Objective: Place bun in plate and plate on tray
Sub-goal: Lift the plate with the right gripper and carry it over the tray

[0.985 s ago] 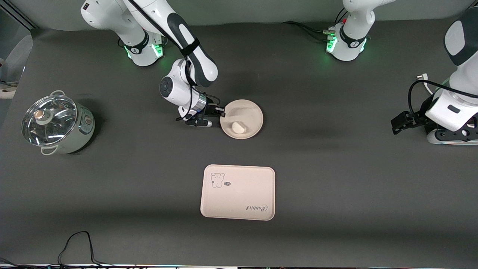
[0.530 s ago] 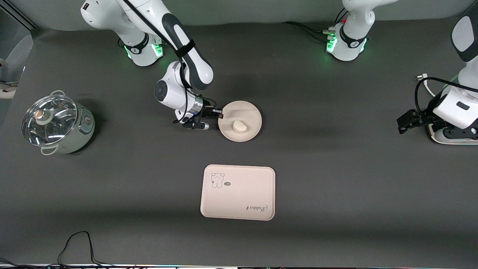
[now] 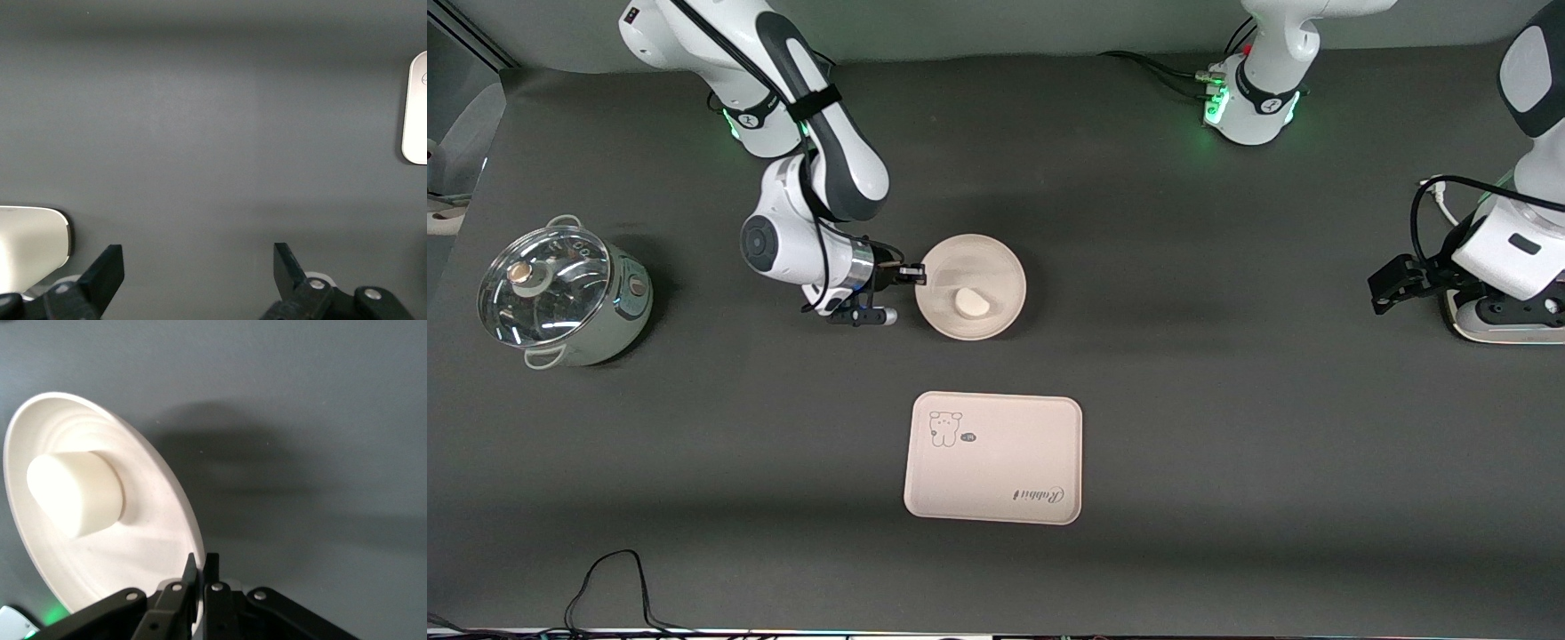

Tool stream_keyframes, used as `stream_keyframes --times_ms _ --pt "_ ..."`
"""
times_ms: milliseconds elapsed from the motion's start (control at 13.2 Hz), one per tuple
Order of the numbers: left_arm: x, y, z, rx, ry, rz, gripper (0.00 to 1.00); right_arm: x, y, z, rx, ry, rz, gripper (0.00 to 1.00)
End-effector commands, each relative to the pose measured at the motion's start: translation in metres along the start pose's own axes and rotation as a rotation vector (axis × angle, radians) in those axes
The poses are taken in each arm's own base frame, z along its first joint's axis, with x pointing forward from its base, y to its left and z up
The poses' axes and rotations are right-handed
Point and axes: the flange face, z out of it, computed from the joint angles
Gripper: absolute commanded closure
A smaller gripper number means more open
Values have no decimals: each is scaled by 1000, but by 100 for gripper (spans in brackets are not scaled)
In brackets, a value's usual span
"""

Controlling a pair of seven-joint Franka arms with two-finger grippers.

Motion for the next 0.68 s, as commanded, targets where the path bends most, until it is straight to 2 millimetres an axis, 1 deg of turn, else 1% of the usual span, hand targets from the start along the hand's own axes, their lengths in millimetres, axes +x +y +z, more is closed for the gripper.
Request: stream_keyframes --times_ms 0,152,227,303,379,455,530,606 --pt "-5 4 -8 -3 -12 16 0 21 -26 -54 -18 -5 2 100" --pt "-9 7 -12 -2 -52 15 0 37 -35 -81 -17 -11 -4 100" --pt "-9 4 -17 -6 -56 17 0 48 -40 -94 -16 -6 -11 100" --pt "-4 0 -22 -18 -60 -2 0 57 -46 -106 -14 3 -16 100" --pt "-7 1 -24 -32 -95 -7 0 69 -52 -118 -14 21 -7 100" --pt "-7 5 -26 -23 -96 -1 0 82 -61 -125 -14 34 8 100" --pt "-7 6 -26 -20 -94 3 0 92 -75 -131 -13 52 16 100" --pt "-6 0 -26 -20 -94 -5 0 106 -89 -141 22 82 49 100"
